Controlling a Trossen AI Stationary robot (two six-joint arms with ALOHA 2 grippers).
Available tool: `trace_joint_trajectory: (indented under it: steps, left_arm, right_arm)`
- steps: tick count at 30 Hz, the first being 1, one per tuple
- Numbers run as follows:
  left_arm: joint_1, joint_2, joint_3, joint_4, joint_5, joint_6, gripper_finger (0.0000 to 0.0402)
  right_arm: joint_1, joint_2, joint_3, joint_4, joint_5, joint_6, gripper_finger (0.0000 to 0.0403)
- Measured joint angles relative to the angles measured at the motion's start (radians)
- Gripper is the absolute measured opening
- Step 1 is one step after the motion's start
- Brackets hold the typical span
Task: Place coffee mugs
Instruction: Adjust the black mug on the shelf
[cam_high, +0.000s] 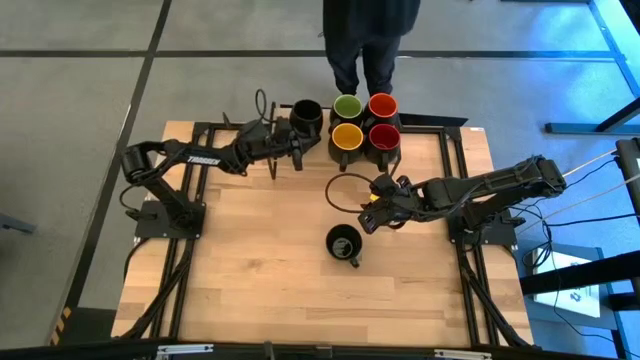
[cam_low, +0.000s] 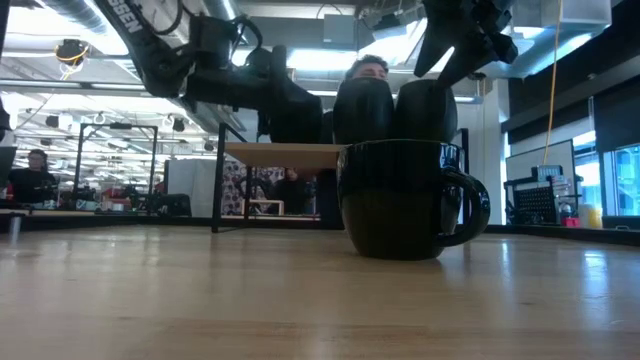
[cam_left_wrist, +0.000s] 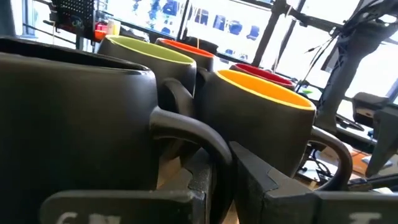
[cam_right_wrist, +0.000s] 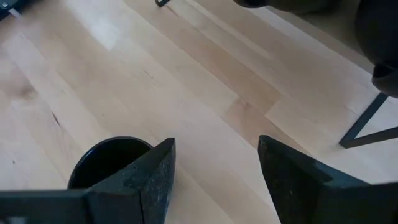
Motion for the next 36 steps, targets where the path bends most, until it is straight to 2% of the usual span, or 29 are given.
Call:
trace_joint_trajectory:
  steps: [8, 19, 25, 31, 36]
  left_arm:
    - [0.036, 0.005, 0.017, -0.013, 0.060, 0.042, 0.0038]
    - [0.092, 0.005, 0.018, -0.013, 0.269, 0.053, 0.0039]
    - [0.149, 0.047, 0.036, 0.001, 0.298, 0.058, 0.0039]
    - [0.143, 0.107, 0.104, -0.006, 0.399, 0.028, 0.0039]
    - [0.150, 0.107, 0.108, -0.006, 0.415, -0.011, 0.0039]
  right_arm:
    - [0.000, 0.000, 0.000, 0.041, 0.015, 0.001, 0.0218]
    - [0.000, 0.000, 0.000, 0.081, 0.024, 0.001, 0.0218]
    - [0.000, 0.000, 0.000, 0.109, 0.024, 0.001, 0.0218]
    - [0.000, 0.000, 0.000, 0.114, 0.024, 0.009, 0.0218]
    - [0.000, 0.000, 0.000, 0.114, 0.018, 0.025, 0.0218]
